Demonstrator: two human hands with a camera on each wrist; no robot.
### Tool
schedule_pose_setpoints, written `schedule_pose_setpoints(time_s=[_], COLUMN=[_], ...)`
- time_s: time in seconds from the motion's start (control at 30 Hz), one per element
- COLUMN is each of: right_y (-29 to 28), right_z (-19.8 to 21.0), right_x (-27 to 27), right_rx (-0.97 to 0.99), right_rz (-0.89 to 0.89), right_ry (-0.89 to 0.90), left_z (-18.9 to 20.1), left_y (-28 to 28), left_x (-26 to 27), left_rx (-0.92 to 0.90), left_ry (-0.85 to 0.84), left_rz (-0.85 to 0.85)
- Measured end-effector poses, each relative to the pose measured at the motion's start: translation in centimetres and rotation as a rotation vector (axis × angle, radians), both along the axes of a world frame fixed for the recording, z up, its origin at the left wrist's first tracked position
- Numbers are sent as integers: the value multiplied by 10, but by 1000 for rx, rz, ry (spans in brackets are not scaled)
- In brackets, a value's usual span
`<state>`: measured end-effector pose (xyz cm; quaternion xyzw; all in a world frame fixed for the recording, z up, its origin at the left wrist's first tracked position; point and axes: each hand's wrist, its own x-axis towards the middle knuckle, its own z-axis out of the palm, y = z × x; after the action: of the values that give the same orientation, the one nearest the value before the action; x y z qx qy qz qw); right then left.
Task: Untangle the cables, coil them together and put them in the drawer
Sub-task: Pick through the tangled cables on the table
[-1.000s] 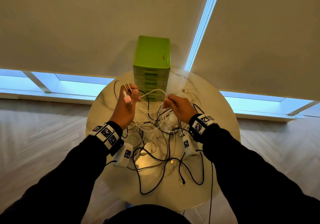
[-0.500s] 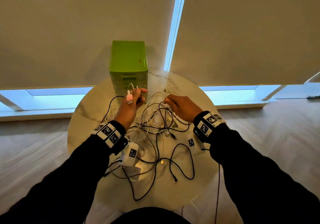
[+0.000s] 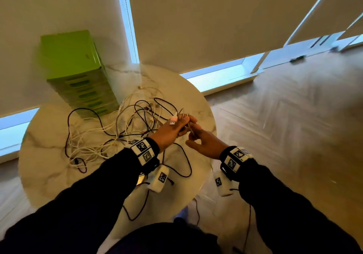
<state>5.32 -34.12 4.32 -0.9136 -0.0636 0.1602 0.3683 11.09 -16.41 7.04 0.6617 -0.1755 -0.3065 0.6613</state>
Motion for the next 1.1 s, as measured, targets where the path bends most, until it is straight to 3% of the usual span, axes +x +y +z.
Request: schedule_pose_setpoints(time_s=[0.1, 0.2, 0.3, 0.37, 0.43, 0.5, 0.6, 0.7, 0.77, 0.9, 1.1], right_y=[3, -24, -56, -58, -41, -6, 47, 71, 63, 21, -25], right_z=[10, -2, -27, -35, -32, -13, 5, 15, 18, 17, -18], right_x=[-10, -16, -19, -17, -7, 6, 25, 30, 32, 38, 36], right_rx=[20, -64, -185, -429, -521, -317, -34, 123, 194, 74, -274], right_rz=[-11, -125, -230, -149, -80, -5, 129, 85, -34, -212, -159], right_ry=[-8, 29, 278, 409, 302, 180, 172, 1, -163, -248, -110], left_z=[-3, -5, -1, 2, 4, 0, -6, -3, 4, 15, 24], left_y=[0, 14, 29, 35, 36, 35, 40, 52, 62, 86, 101], left_x=[2, 15, 24, 24, 21, 18, 16, 19, 23, 32, 43], left_rx=[88, 124, 23, -59, -105, -117, -82, -80, -142, -102, -347], left_ry=[-39, -77, -11, 29, 66, 82, 53, 85, 164, 149, 228], left_rz=[1, 111, 218, 221, 224, 229, 245, 318, 347, 405, 646])
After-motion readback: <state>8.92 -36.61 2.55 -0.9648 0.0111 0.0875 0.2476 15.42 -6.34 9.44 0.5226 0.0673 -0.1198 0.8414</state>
